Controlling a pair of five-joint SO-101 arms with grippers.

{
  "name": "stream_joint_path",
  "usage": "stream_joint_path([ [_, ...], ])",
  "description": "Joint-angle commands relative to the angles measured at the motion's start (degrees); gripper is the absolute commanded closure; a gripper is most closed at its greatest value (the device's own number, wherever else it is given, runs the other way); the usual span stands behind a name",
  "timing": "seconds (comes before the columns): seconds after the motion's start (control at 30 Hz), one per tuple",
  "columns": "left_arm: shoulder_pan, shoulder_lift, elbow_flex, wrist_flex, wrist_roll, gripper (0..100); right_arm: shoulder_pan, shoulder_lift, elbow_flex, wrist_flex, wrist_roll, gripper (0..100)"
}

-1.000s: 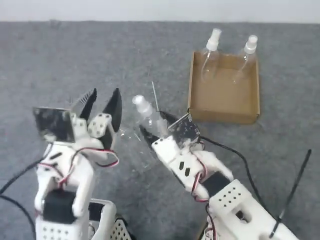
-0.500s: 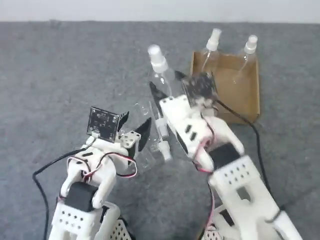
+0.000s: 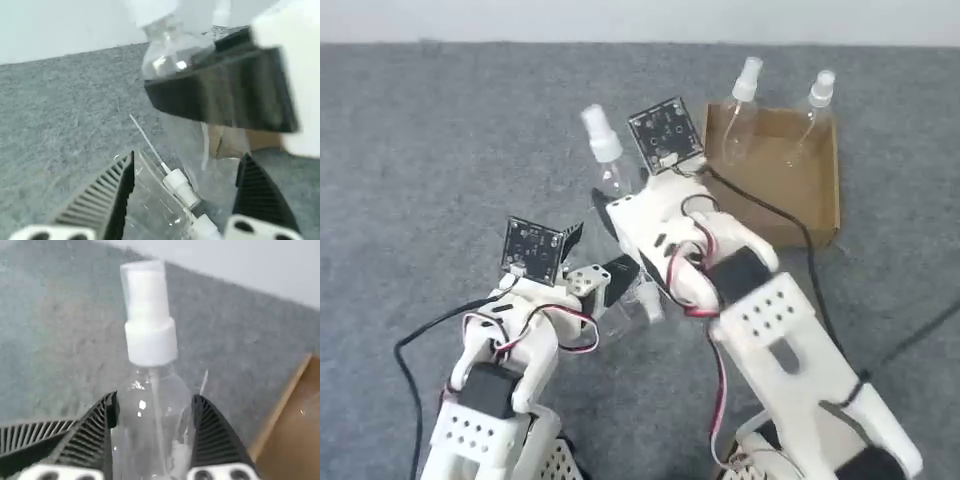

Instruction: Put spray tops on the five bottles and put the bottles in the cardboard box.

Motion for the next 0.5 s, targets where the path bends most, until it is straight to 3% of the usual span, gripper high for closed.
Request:
stream_joint_path([
  [0.0, -0.18, -1.14, -0.57, -2.02, 0.62, 70, -0.57, -7.69, -4.57, 5.14, -0.62, 99.3],
  [0.3, -0.18, -1.14, -0.57, -1.76, 0.62, 70, -0.22, -12.44, -4.57, 9.01, 2.29, 99.3],
  [0.47, -0.09, -1.14, -0.31, -1.76, 0.62, 70, 8.4, -12.44, -7.03, 9.89, 4.66, 99.3],
])
